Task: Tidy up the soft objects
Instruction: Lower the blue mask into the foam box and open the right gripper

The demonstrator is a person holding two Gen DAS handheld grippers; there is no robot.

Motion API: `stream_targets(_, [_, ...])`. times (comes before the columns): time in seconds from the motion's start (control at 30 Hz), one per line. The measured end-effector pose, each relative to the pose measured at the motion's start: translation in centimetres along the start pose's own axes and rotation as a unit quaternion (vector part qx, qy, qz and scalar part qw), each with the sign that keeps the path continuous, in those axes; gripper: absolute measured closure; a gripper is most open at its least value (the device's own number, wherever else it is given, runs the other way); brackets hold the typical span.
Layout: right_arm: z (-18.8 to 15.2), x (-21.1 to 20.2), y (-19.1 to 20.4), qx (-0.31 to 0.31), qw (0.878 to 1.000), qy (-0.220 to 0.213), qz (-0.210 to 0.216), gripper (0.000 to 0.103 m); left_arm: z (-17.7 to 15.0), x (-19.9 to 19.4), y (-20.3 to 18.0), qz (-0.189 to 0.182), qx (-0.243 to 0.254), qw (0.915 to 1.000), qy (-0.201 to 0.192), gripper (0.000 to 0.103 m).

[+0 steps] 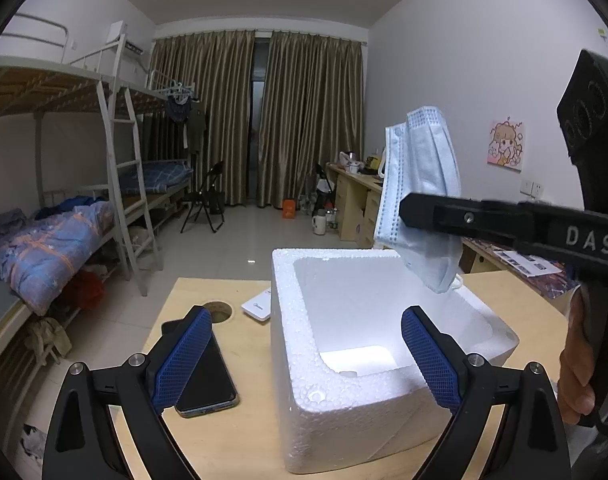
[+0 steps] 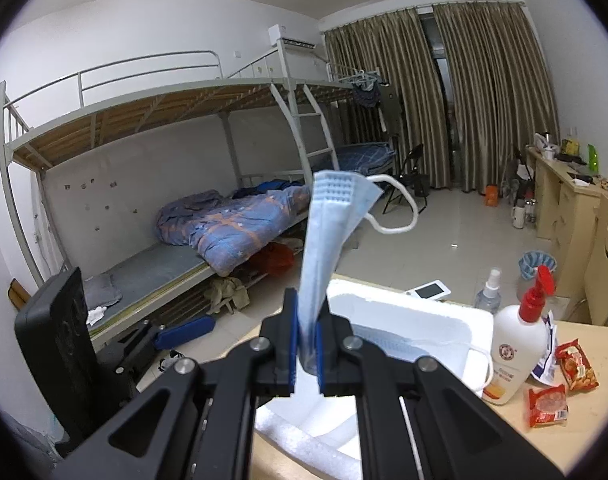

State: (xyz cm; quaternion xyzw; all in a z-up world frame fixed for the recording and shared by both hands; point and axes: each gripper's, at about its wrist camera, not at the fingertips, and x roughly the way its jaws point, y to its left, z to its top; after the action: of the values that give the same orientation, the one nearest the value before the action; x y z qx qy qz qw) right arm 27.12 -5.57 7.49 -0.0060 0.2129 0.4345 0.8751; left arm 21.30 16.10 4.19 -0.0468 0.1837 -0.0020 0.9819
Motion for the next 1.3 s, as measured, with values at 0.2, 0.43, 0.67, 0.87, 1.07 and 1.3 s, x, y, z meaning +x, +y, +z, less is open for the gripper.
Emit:
stream_targets(0.2, [-0.2, 0.9, -0.8, 0.012, 1.0, 0.018, -0.006, 0.093, 0.0, 0.3, 0.3, -0.002, -0.003, 1.0, 0.004, 0.007])
stream_targets(0.43, [0.1, 0.5, 0.1, 0.016, 1.0, 0.011, -0.019, 0.04, 0.0, 0.3, 0.3, -0.003, -0.001, 1.0, 0.004, 0.007])
stream_targets(0.67, [0.4, 0.9, 0.9, -0.014, 0.998, 0.042, -0.051, 0.018, -0.1, 0.3, 0.4, -0.004, 0.0, 1.0, 0.002, 0.007])
stream_targets(0.87, [0.4, 0.4, 0.4, -0.005, 0.996, 0.042, -0.075, 0.017, -0.5, 0.3, 0.7, -0.004, -0.003, 1.0, 0.003, 0.007])
stream_targets(1.07, [0.5, 0.1, 0.5, -0.004, 0.996, 0.052, -0.066, 0.016, -0.6, 0.2, 0.0, -0.024, 0.009, 0.9997, 0.005, 0.007])
stream_targets(1.3, [0.9, -0.1, 1.4, -0.006, 0.997, 0.063, -0.032, 0.015, -0.2, 0.6, -1.1, -0.036, 0.025, 0.999, 0.008, 0.007])
